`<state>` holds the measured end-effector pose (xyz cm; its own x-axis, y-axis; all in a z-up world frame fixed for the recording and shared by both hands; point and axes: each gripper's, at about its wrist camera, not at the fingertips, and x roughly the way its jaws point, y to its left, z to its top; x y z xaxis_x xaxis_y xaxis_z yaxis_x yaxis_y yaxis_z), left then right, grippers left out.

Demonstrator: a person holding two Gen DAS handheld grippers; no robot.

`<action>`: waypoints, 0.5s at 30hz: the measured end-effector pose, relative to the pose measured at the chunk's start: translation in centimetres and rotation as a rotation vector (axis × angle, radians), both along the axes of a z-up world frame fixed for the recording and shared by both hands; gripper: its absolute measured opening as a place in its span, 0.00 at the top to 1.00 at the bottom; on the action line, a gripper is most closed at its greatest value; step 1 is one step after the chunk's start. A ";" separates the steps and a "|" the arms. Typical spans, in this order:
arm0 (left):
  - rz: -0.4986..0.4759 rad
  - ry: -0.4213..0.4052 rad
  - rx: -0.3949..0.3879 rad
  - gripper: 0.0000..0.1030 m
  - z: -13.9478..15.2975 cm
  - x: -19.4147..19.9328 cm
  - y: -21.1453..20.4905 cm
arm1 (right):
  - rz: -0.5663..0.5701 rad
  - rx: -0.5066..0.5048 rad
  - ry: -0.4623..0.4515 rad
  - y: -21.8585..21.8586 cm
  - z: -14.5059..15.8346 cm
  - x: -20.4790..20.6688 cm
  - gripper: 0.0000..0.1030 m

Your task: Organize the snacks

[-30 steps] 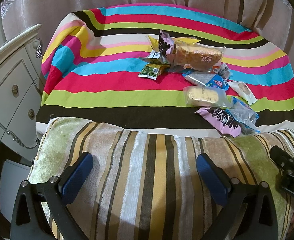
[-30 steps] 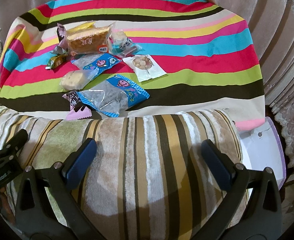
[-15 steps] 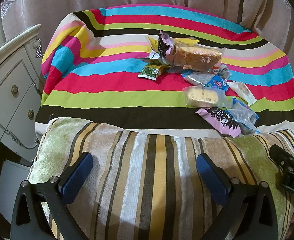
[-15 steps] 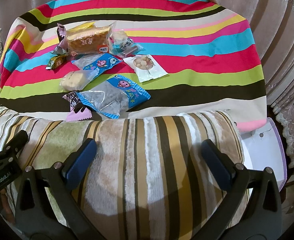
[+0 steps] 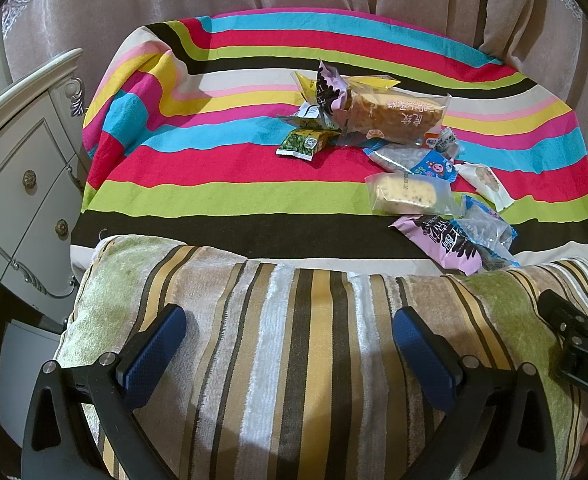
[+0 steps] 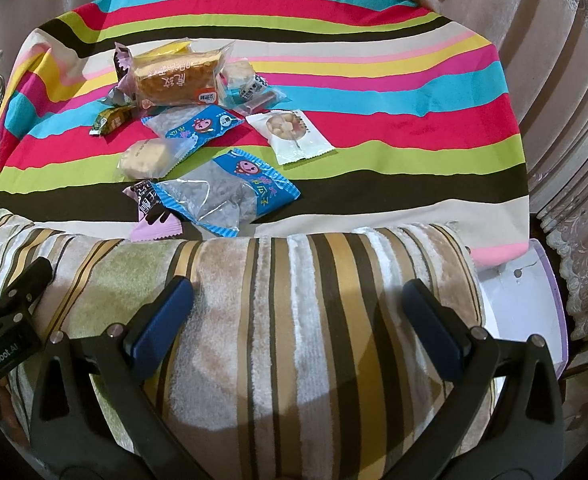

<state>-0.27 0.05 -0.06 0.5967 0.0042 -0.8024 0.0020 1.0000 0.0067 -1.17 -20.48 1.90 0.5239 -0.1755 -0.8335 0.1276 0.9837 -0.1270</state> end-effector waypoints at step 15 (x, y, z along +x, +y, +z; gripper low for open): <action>0.000 -0.001 0.000 0.00 0.0 0.0 0.0 | 0.000 0.002 0.001 0.0 -0.1 0.0 0.00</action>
<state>-0.30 0.03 -0.08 0.5973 0.0044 -0.8020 0.0019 1.0000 0.0069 -1.13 -20.51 1.83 0.5230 -0.1736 -0.8344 0.1274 0.9840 -0.1248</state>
